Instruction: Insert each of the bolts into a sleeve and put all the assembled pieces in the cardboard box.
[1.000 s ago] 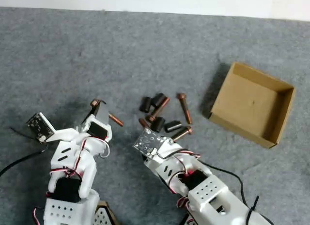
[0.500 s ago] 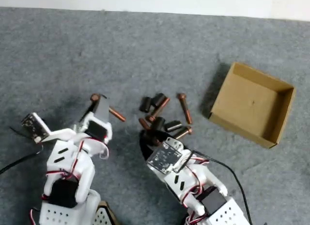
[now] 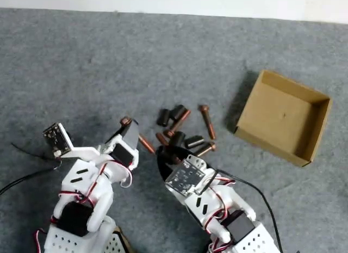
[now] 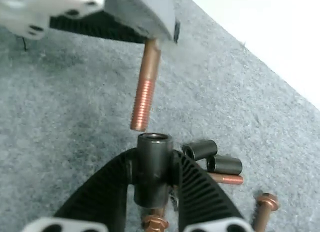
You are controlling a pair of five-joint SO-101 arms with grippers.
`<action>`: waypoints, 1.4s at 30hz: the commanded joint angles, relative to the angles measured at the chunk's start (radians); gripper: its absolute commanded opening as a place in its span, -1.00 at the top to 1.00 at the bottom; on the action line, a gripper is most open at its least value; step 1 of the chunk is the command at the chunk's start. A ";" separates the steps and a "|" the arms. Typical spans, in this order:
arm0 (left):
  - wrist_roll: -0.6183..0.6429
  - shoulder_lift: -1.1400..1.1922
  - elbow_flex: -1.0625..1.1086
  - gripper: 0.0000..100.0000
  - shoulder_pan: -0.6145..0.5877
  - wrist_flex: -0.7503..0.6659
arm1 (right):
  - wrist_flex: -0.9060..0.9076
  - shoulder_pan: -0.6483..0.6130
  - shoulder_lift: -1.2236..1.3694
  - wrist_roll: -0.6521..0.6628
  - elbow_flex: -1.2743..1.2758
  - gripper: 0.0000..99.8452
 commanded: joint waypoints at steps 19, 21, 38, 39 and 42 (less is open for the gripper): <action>-0.002 -0.004 0.045 0.99 0.045 -0.163 | 0.004 -0.035 -0.022 0.012 0.082 0.99; -0.002 -0.004 0.047 0.99 0.070 -0.161 | 0.004 -0.035 -0.022 0.012 0.082 0.99; -0.003 -0.004 0.001 0.99 0.120 -0.035 | -0.070 0.004 -0.021 0.012 0.082 0.99; -0.003 -0.004 -0.001 0.99 0.122 -0.029 | -0.074 0.015 -0.021 0.012 0.082 0.99; -0.003 -0.004 0.002 0.99 0.124 -0.028 | -0.074 0.019 -0.021 0.012 0.082 0.99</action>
